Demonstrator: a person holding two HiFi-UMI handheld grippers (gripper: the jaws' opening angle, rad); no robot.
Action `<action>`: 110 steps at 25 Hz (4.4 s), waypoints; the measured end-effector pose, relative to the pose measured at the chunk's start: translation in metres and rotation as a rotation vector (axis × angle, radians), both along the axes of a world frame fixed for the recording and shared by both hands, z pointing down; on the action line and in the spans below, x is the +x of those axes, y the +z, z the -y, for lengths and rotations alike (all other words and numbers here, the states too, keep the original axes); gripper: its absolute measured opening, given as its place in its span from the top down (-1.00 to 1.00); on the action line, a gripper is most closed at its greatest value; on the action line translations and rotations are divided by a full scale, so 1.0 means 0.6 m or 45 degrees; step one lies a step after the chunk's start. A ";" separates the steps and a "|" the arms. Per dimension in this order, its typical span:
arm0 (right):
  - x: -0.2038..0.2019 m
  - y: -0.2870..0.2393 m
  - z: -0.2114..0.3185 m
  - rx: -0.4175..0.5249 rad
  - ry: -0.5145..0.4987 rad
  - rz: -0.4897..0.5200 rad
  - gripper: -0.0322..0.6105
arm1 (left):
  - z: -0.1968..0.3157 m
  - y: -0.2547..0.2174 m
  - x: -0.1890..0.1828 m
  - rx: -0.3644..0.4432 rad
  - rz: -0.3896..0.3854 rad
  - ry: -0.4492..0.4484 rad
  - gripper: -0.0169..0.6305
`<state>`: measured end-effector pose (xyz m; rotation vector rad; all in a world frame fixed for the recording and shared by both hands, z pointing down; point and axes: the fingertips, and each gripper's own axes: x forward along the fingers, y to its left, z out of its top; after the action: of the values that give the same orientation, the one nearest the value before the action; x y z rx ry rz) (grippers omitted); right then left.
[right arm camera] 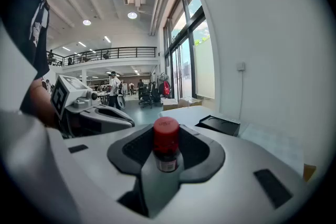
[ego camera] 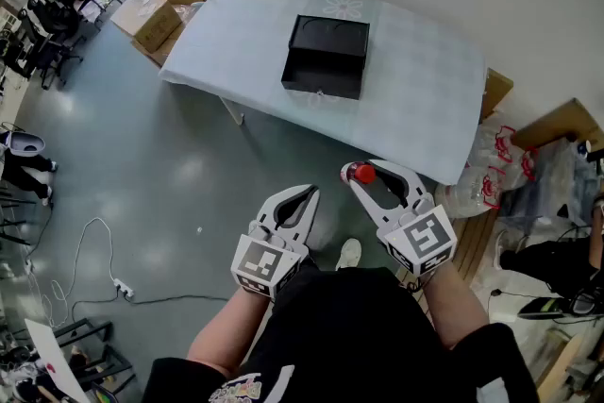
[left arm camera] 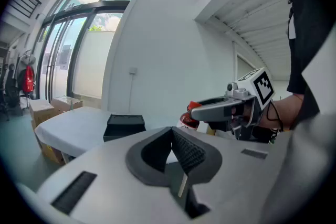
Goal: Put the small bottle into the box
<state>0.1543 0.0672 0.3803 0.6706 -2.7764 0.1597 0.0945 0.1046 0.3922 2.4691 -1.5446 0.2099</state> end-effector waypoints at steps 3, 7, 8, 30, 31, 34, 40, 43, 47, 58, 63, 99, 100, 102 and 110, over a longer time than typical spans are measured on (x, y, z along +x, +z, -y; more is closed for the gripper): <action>0.000 0.002 0.003 0.000 0.001 0.001 0.43 | 0.001 0.003 0.001 0.013 0.001 0.006 0.92; -0.002 0.000 0.005 -0.004 0.004 0.005 0.43 | 0.001 0.005 0.000 0.030 -0.009 0.018 0.92; -0.003 0.000 0.004 -0.008 0.004 0.013 0.43 | 0.000 0.005 -0.001 0.030 -0.010 0.019 0.92; -0.100 -0.011 0.006 -0.005 0.003 0.029 0.43 | 0.006 -0.005 -0.097 0.050 -0.024 0.013 0.92; -0.106 -0.011 0.006 -0.006 0.003 0.028 0.43 | 0.006 -0.004 -0.102 0.050 -0.026 0.013 0.92; -0.127 -0.012 0.008 -0.007 0.004 0.027 0.43 | 0.008 -0.006 -0.121 0.049 -0.028 0.015 0.92; -0.165 -0.012 0.016 -0.008 0.011 0.027 0.43 | 0.015 -0.007 -0.159 0.052 -0.028 0.019 0.92; -0.190 -0.010 0.016 -0.013 0.015 0.023 0.43 | 0.015 -0.009 -0.182 0.039 -0.034 0.019 0.92; -0.223 -0.009 0.015 -0.014 0.014 0.023 0.43 | 0.015 -0.006 -0.216 0.053 -0.027 0.024 0.92; -0.315 0.001 0.011 -0.014 0.034 0.030 0.43 | 0.002 0.004 -0.302 0.052 -0.017 0.050 0.92; -0.340 0.002 0.005 -0.015 0.041 0.029 0.43 | -0.004 0.004 -0.324 0.056 -0.019 0.063 0.92; -0.240 0.046 0.285 -0.068 0.011 -0.011 0.43 | 0.235 0.044 -0.215 -0.015 -0.022 0.031 0.92; -0.236 0.050 0.295 -0.072 0.010 -0.014 0.43 | 0.244 0.047 -0.211 -0.019 -0.023 0.029 0.92; -0.228 0.058 0.315 -0.079 0.008 -0.020 0.43 | 0.261 0.051 -0.202 -0.026 -0.029 0.024 0.92; -0.216 0.096 0.404 -0.082 -0.005 -0.056 0.43 | 0.333 0.076 -0.181 -0.058 -0.041 0.011 0.92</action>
<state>0.0250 -0.1753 0.4377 0.6450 -2.7177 0.2294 -0.0138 -0.0950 0.4376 2.4326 -1.5001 0.2032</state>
